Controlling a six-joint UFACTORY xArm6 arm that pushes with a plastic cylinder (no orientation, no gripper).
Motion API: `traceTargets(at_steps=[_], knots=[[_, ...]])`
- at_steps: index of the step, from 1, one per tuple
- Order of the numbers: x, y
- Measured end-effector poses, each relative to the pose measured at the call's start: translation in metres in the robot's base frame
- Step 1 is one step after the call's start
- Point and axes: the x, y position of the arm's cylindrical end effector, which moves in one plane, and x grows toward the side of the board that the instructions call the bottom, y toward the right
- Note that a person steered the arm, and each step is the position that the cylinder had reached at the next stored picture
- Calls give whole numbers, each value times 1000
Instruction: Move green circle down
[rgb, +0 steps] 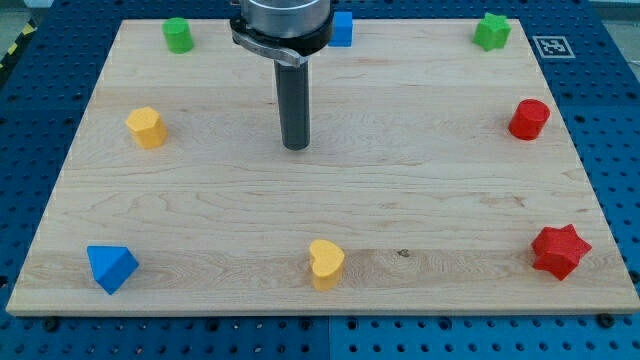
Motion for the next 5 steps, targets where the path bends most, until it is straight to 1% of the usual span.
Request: traceTargets(at_steps=[1,2,3,4,5], knots=[[-24,-24],[-42,-96],[-76,-173],[-127,-247],[-135,-252]])
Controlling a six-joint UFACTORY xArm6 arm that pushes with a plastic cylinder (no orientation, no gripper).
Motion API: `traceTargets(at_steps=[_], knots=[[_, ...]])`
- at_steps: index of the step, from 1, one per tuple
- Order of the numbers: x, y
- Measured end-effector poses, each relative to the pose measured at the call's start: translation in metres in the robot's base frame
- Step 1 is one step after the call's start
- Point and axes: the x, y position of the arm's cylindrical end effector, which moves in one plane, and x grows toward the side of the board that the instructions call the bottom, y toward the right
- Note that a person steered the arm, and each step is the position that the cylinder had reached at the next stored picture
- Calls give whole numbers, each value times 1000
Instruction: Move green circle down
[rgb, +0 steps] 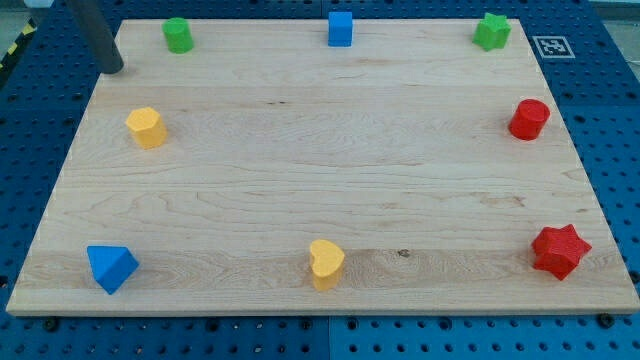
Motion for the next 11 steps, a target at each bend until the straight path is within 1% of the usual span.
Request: traceTargets(at_steps=[1,2,3,4,5,7,8,10,11], knots=[[-63,0],[-86,0],[-86,1],[-86,24],[-78,57],[-34,127],[-3,154],[41,167],[81,190]])
